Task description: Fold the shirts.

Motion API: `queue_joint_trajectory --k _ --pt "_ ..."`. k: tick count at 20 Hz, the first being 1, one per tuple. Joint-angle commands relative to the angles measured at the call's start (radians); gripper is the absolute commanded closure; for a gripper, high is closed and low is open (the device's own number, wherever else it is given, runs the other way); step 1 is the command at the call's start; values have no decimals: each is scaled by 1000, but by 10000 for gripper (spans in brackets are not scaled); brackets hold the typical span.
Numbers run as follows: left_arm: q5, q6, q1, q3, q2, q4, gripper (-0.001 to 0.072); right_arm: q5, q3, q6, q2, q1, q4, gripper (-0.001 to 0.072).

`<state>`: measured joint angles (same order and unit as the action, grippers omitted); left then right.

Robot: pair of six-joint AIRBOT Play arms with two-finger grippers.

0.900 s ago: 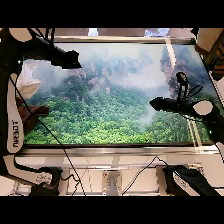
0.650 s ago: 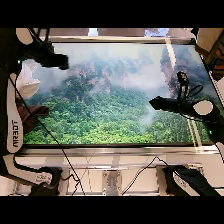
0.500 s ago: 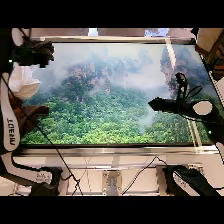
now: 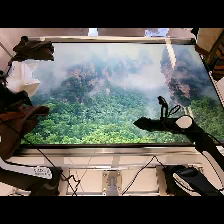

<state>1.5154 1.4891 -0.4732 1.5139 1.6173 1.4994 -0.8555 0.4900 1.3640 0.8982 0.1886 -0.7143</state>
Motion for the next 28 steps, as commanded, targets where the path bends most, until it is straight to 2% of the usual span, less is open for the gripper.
queue_joint_trajectory --k 1,4,8,9,11,13,15,19,20,22,24,26,28 --pt "-105 -54 8 -202 39 -7 54 63 -67 10 0 79 115 281" --pt "-126 -66 100 -211 117 9 53 110 -66 10 0 116 167 281" --pt "-211 -50 223 -210 154 216 76 113 -66 10 0 118 183 282" --pt "-222 -34 244 -210 154 262 217 113 -66 9 0 118 193 282" --pt "-215 -36 266 -206 154 277 680 116 -66 6 0 118 214 288" --pt "-181 -36 278 -195 154 218 693 134 -57 -18 0 116 214 348" --pt "-156 -79 291 -169 151 17 693 181 -34 -37 0 116 204 351" --pt "-172 -272 385 -29 101 -674 696 261 47 -34 0 115 89 352" --pt "-188 -301 435 34 80 -796 697 272 66 -25 0 110 51 353" --pt "-212 -307 564 198 59 -855 697 261 94 -26 0 65 17 353" --pt "-230 -307 709 362 60 -807 697 238 114 -26 0 -5 -19 353" --pt "-284 -260 833 439 60 -734 694 179 126 -29 0 -87 -62 351" --pt "-314 -254 908 442 64 -728 682 89 125 -60 0 -157 -87 348"
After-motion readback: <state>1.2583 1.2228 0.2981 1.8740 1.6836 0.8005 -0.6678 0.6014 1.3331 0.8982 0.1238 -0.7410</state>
